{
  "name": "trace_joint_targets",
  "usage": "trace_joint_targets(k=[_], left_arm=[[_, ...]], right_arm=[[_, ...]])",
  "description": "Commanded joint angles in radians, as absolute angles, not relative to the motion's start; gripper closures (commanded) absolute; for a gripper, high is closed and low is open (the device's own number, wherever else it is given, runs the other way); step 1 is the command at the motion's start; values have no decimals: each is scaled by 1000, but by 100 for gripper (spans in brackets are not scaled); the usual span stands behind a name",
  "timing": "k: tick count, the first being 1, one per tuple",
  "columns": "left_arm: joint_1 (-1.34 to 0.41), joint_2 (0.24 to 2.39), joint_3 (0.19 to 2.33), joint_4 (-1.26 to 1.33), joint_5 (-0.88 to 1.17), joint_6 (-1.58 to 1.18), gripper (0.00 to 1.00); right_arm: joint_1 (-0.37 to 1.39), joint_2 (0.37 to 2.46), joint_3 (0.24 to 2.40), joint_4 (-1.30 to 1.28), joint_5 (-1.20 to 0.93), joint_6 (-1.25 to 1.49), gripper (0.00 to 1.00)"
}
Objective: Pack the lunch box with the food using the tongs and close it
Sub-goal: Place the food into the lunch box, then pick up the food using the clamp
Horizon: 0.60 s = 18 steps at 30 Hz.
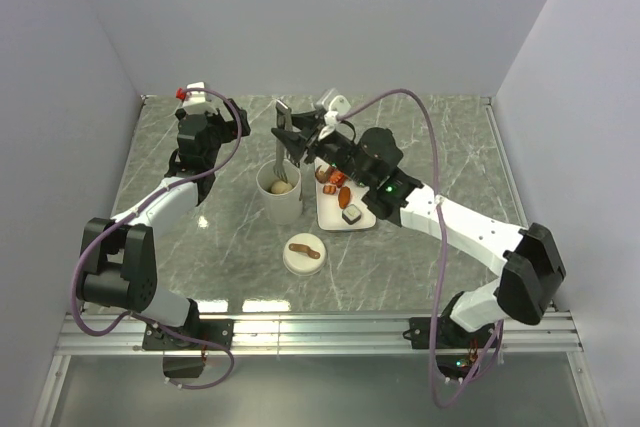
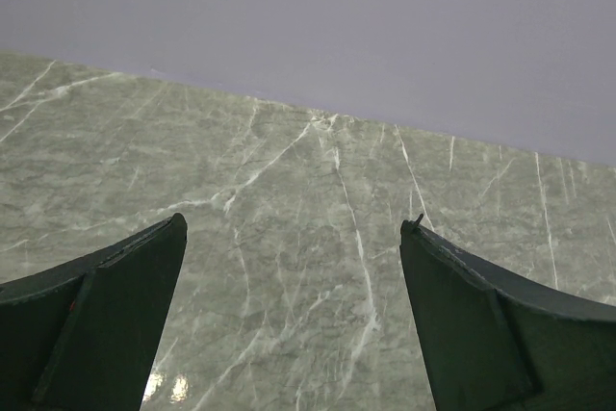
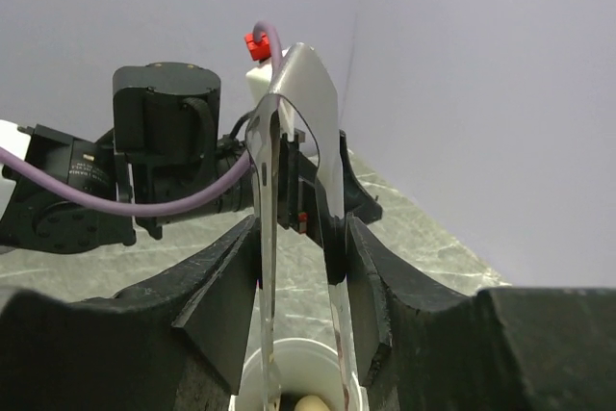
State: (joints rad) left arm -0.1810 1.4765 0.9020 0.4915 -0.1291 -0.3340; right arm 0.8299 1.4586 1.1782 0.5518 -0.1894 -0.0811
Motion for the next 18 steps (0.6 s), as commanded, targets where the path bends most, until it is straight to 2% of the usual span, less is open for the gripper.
trace_joint_targets(k=[1,13,18], left_arm=[[-186,1471,943,514,-137,-324,1],[-186,1470,940,518,-124,-327,1],[-186,1477,948,515,-120,-328,1]], right_arm=[[822,1361,1137,670,-160,-98,54],[819,1143,913,699,29,-143,54],[770,1101,815,704,72,-78,54]])
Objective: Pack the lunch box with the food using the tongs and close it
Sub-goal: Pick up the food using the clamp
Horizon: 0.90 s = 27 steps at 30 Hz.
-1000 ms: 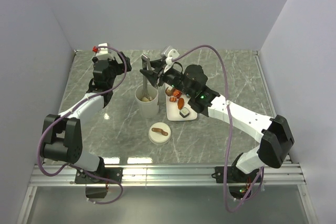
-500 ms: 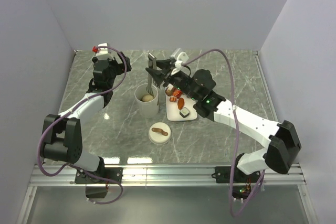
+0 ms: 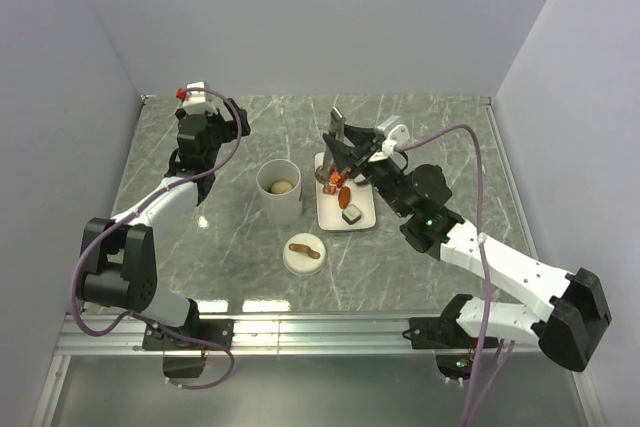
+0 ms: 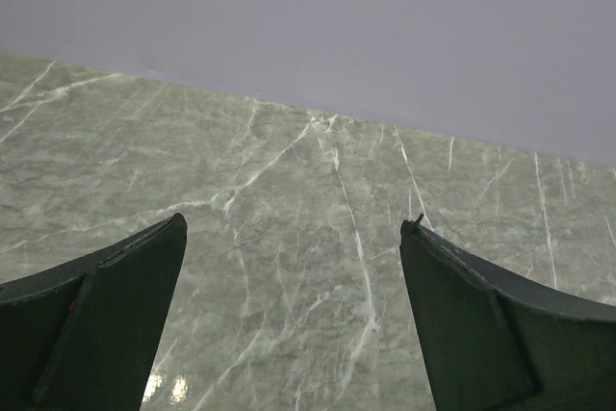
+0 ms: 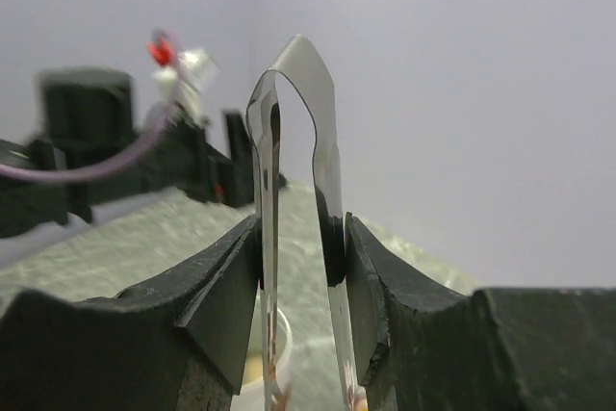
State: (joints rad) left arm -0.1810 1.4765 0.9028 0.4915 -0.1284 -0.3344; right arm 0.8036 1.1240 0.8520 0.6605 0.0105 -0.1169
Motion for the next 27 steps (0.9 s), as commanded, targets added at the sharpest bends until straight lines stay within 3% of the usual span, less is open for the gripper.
trace_joint_targets(k=[1,8,27], left_arm=[[-187,1479,946,515,-117,-330,1],[-190,1477,945,517,-120,-331,1],[-190,1491,957,511,-115,-331,1]], right_arm=[[744,1101,787,707,72,-66,54],[641,1115,684,736,28,43,53],[603,1197,627,733,31,45,50]])
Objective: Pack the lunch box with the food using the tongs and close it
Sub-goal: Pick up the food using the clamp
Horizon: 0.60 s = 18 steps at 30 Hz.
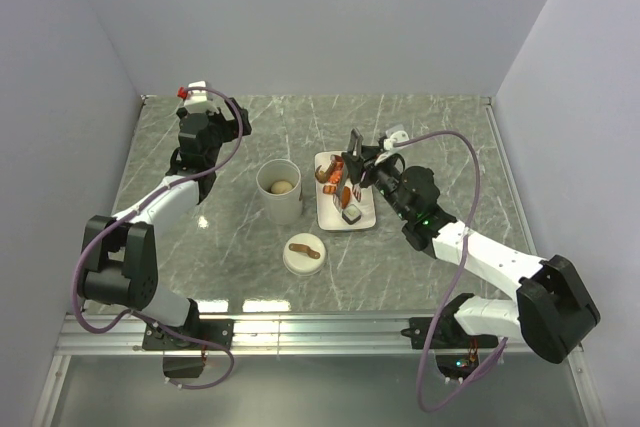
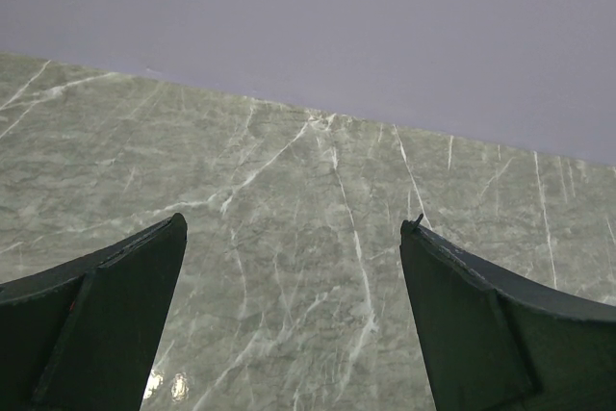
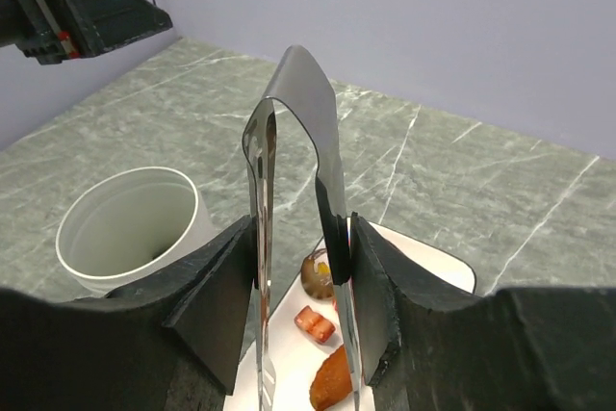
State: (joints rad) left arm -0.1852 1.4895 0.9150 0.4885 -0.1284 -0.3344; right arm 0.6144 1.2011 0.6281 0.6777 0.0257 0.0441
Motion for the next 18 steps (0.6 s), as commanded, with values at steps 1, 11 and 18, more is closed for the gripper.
trace_joint_targets(k=[1,11,18], left_arm=[[-190,1491,959,511,-117,-331,1],[-190,1494,960,511,-107,-331,1],[-190,1490,957,511,-106,-333,1]], right_arm=[[603,1197,626,732,29,46,50],[595,1215,595,718,43,51,49],[588,1210,580,710,48,49,49]])
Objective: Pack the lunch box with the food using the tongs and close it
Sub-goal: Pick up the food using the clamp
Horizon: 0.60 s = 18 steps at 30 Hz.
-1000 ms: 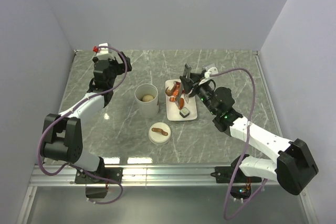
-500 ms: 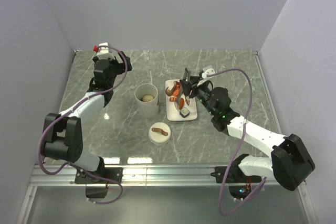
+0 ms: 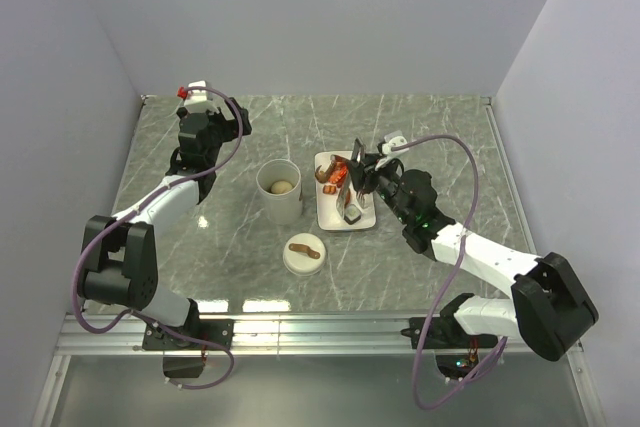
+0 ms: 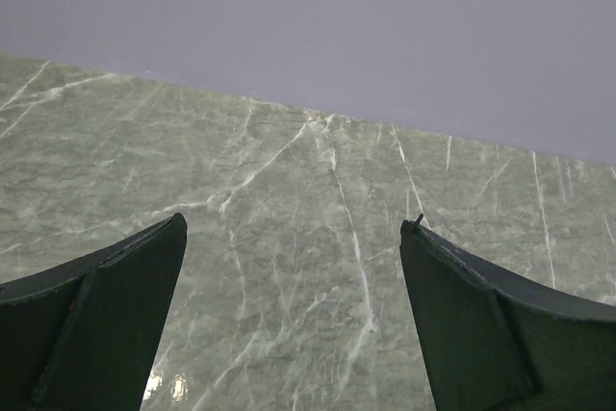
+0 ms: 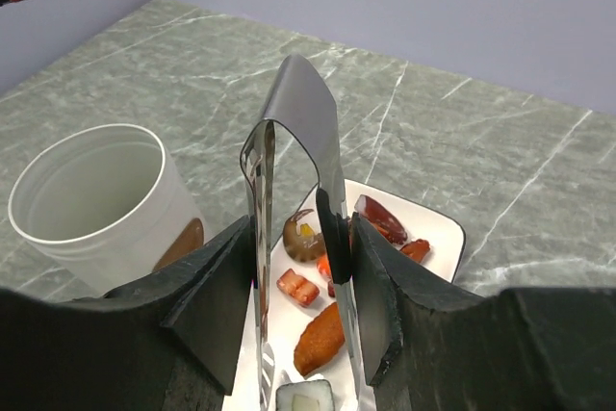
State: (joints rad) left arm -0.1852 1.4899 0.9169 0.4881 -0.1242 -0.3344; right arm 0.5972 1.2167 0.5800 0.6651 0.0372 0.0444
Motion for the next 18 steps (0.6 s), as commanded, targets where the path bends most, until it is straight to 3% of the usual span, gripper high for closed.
trace_joint_targets(k=[1,18], left_arm=[[-190,1489,957,511,-106,-333,1],[-192,1488,957,509,-101,-334,1]], right_arm=[[589,1207,580,707,49,52,49],[588,1158,620,634,57,48,69]])
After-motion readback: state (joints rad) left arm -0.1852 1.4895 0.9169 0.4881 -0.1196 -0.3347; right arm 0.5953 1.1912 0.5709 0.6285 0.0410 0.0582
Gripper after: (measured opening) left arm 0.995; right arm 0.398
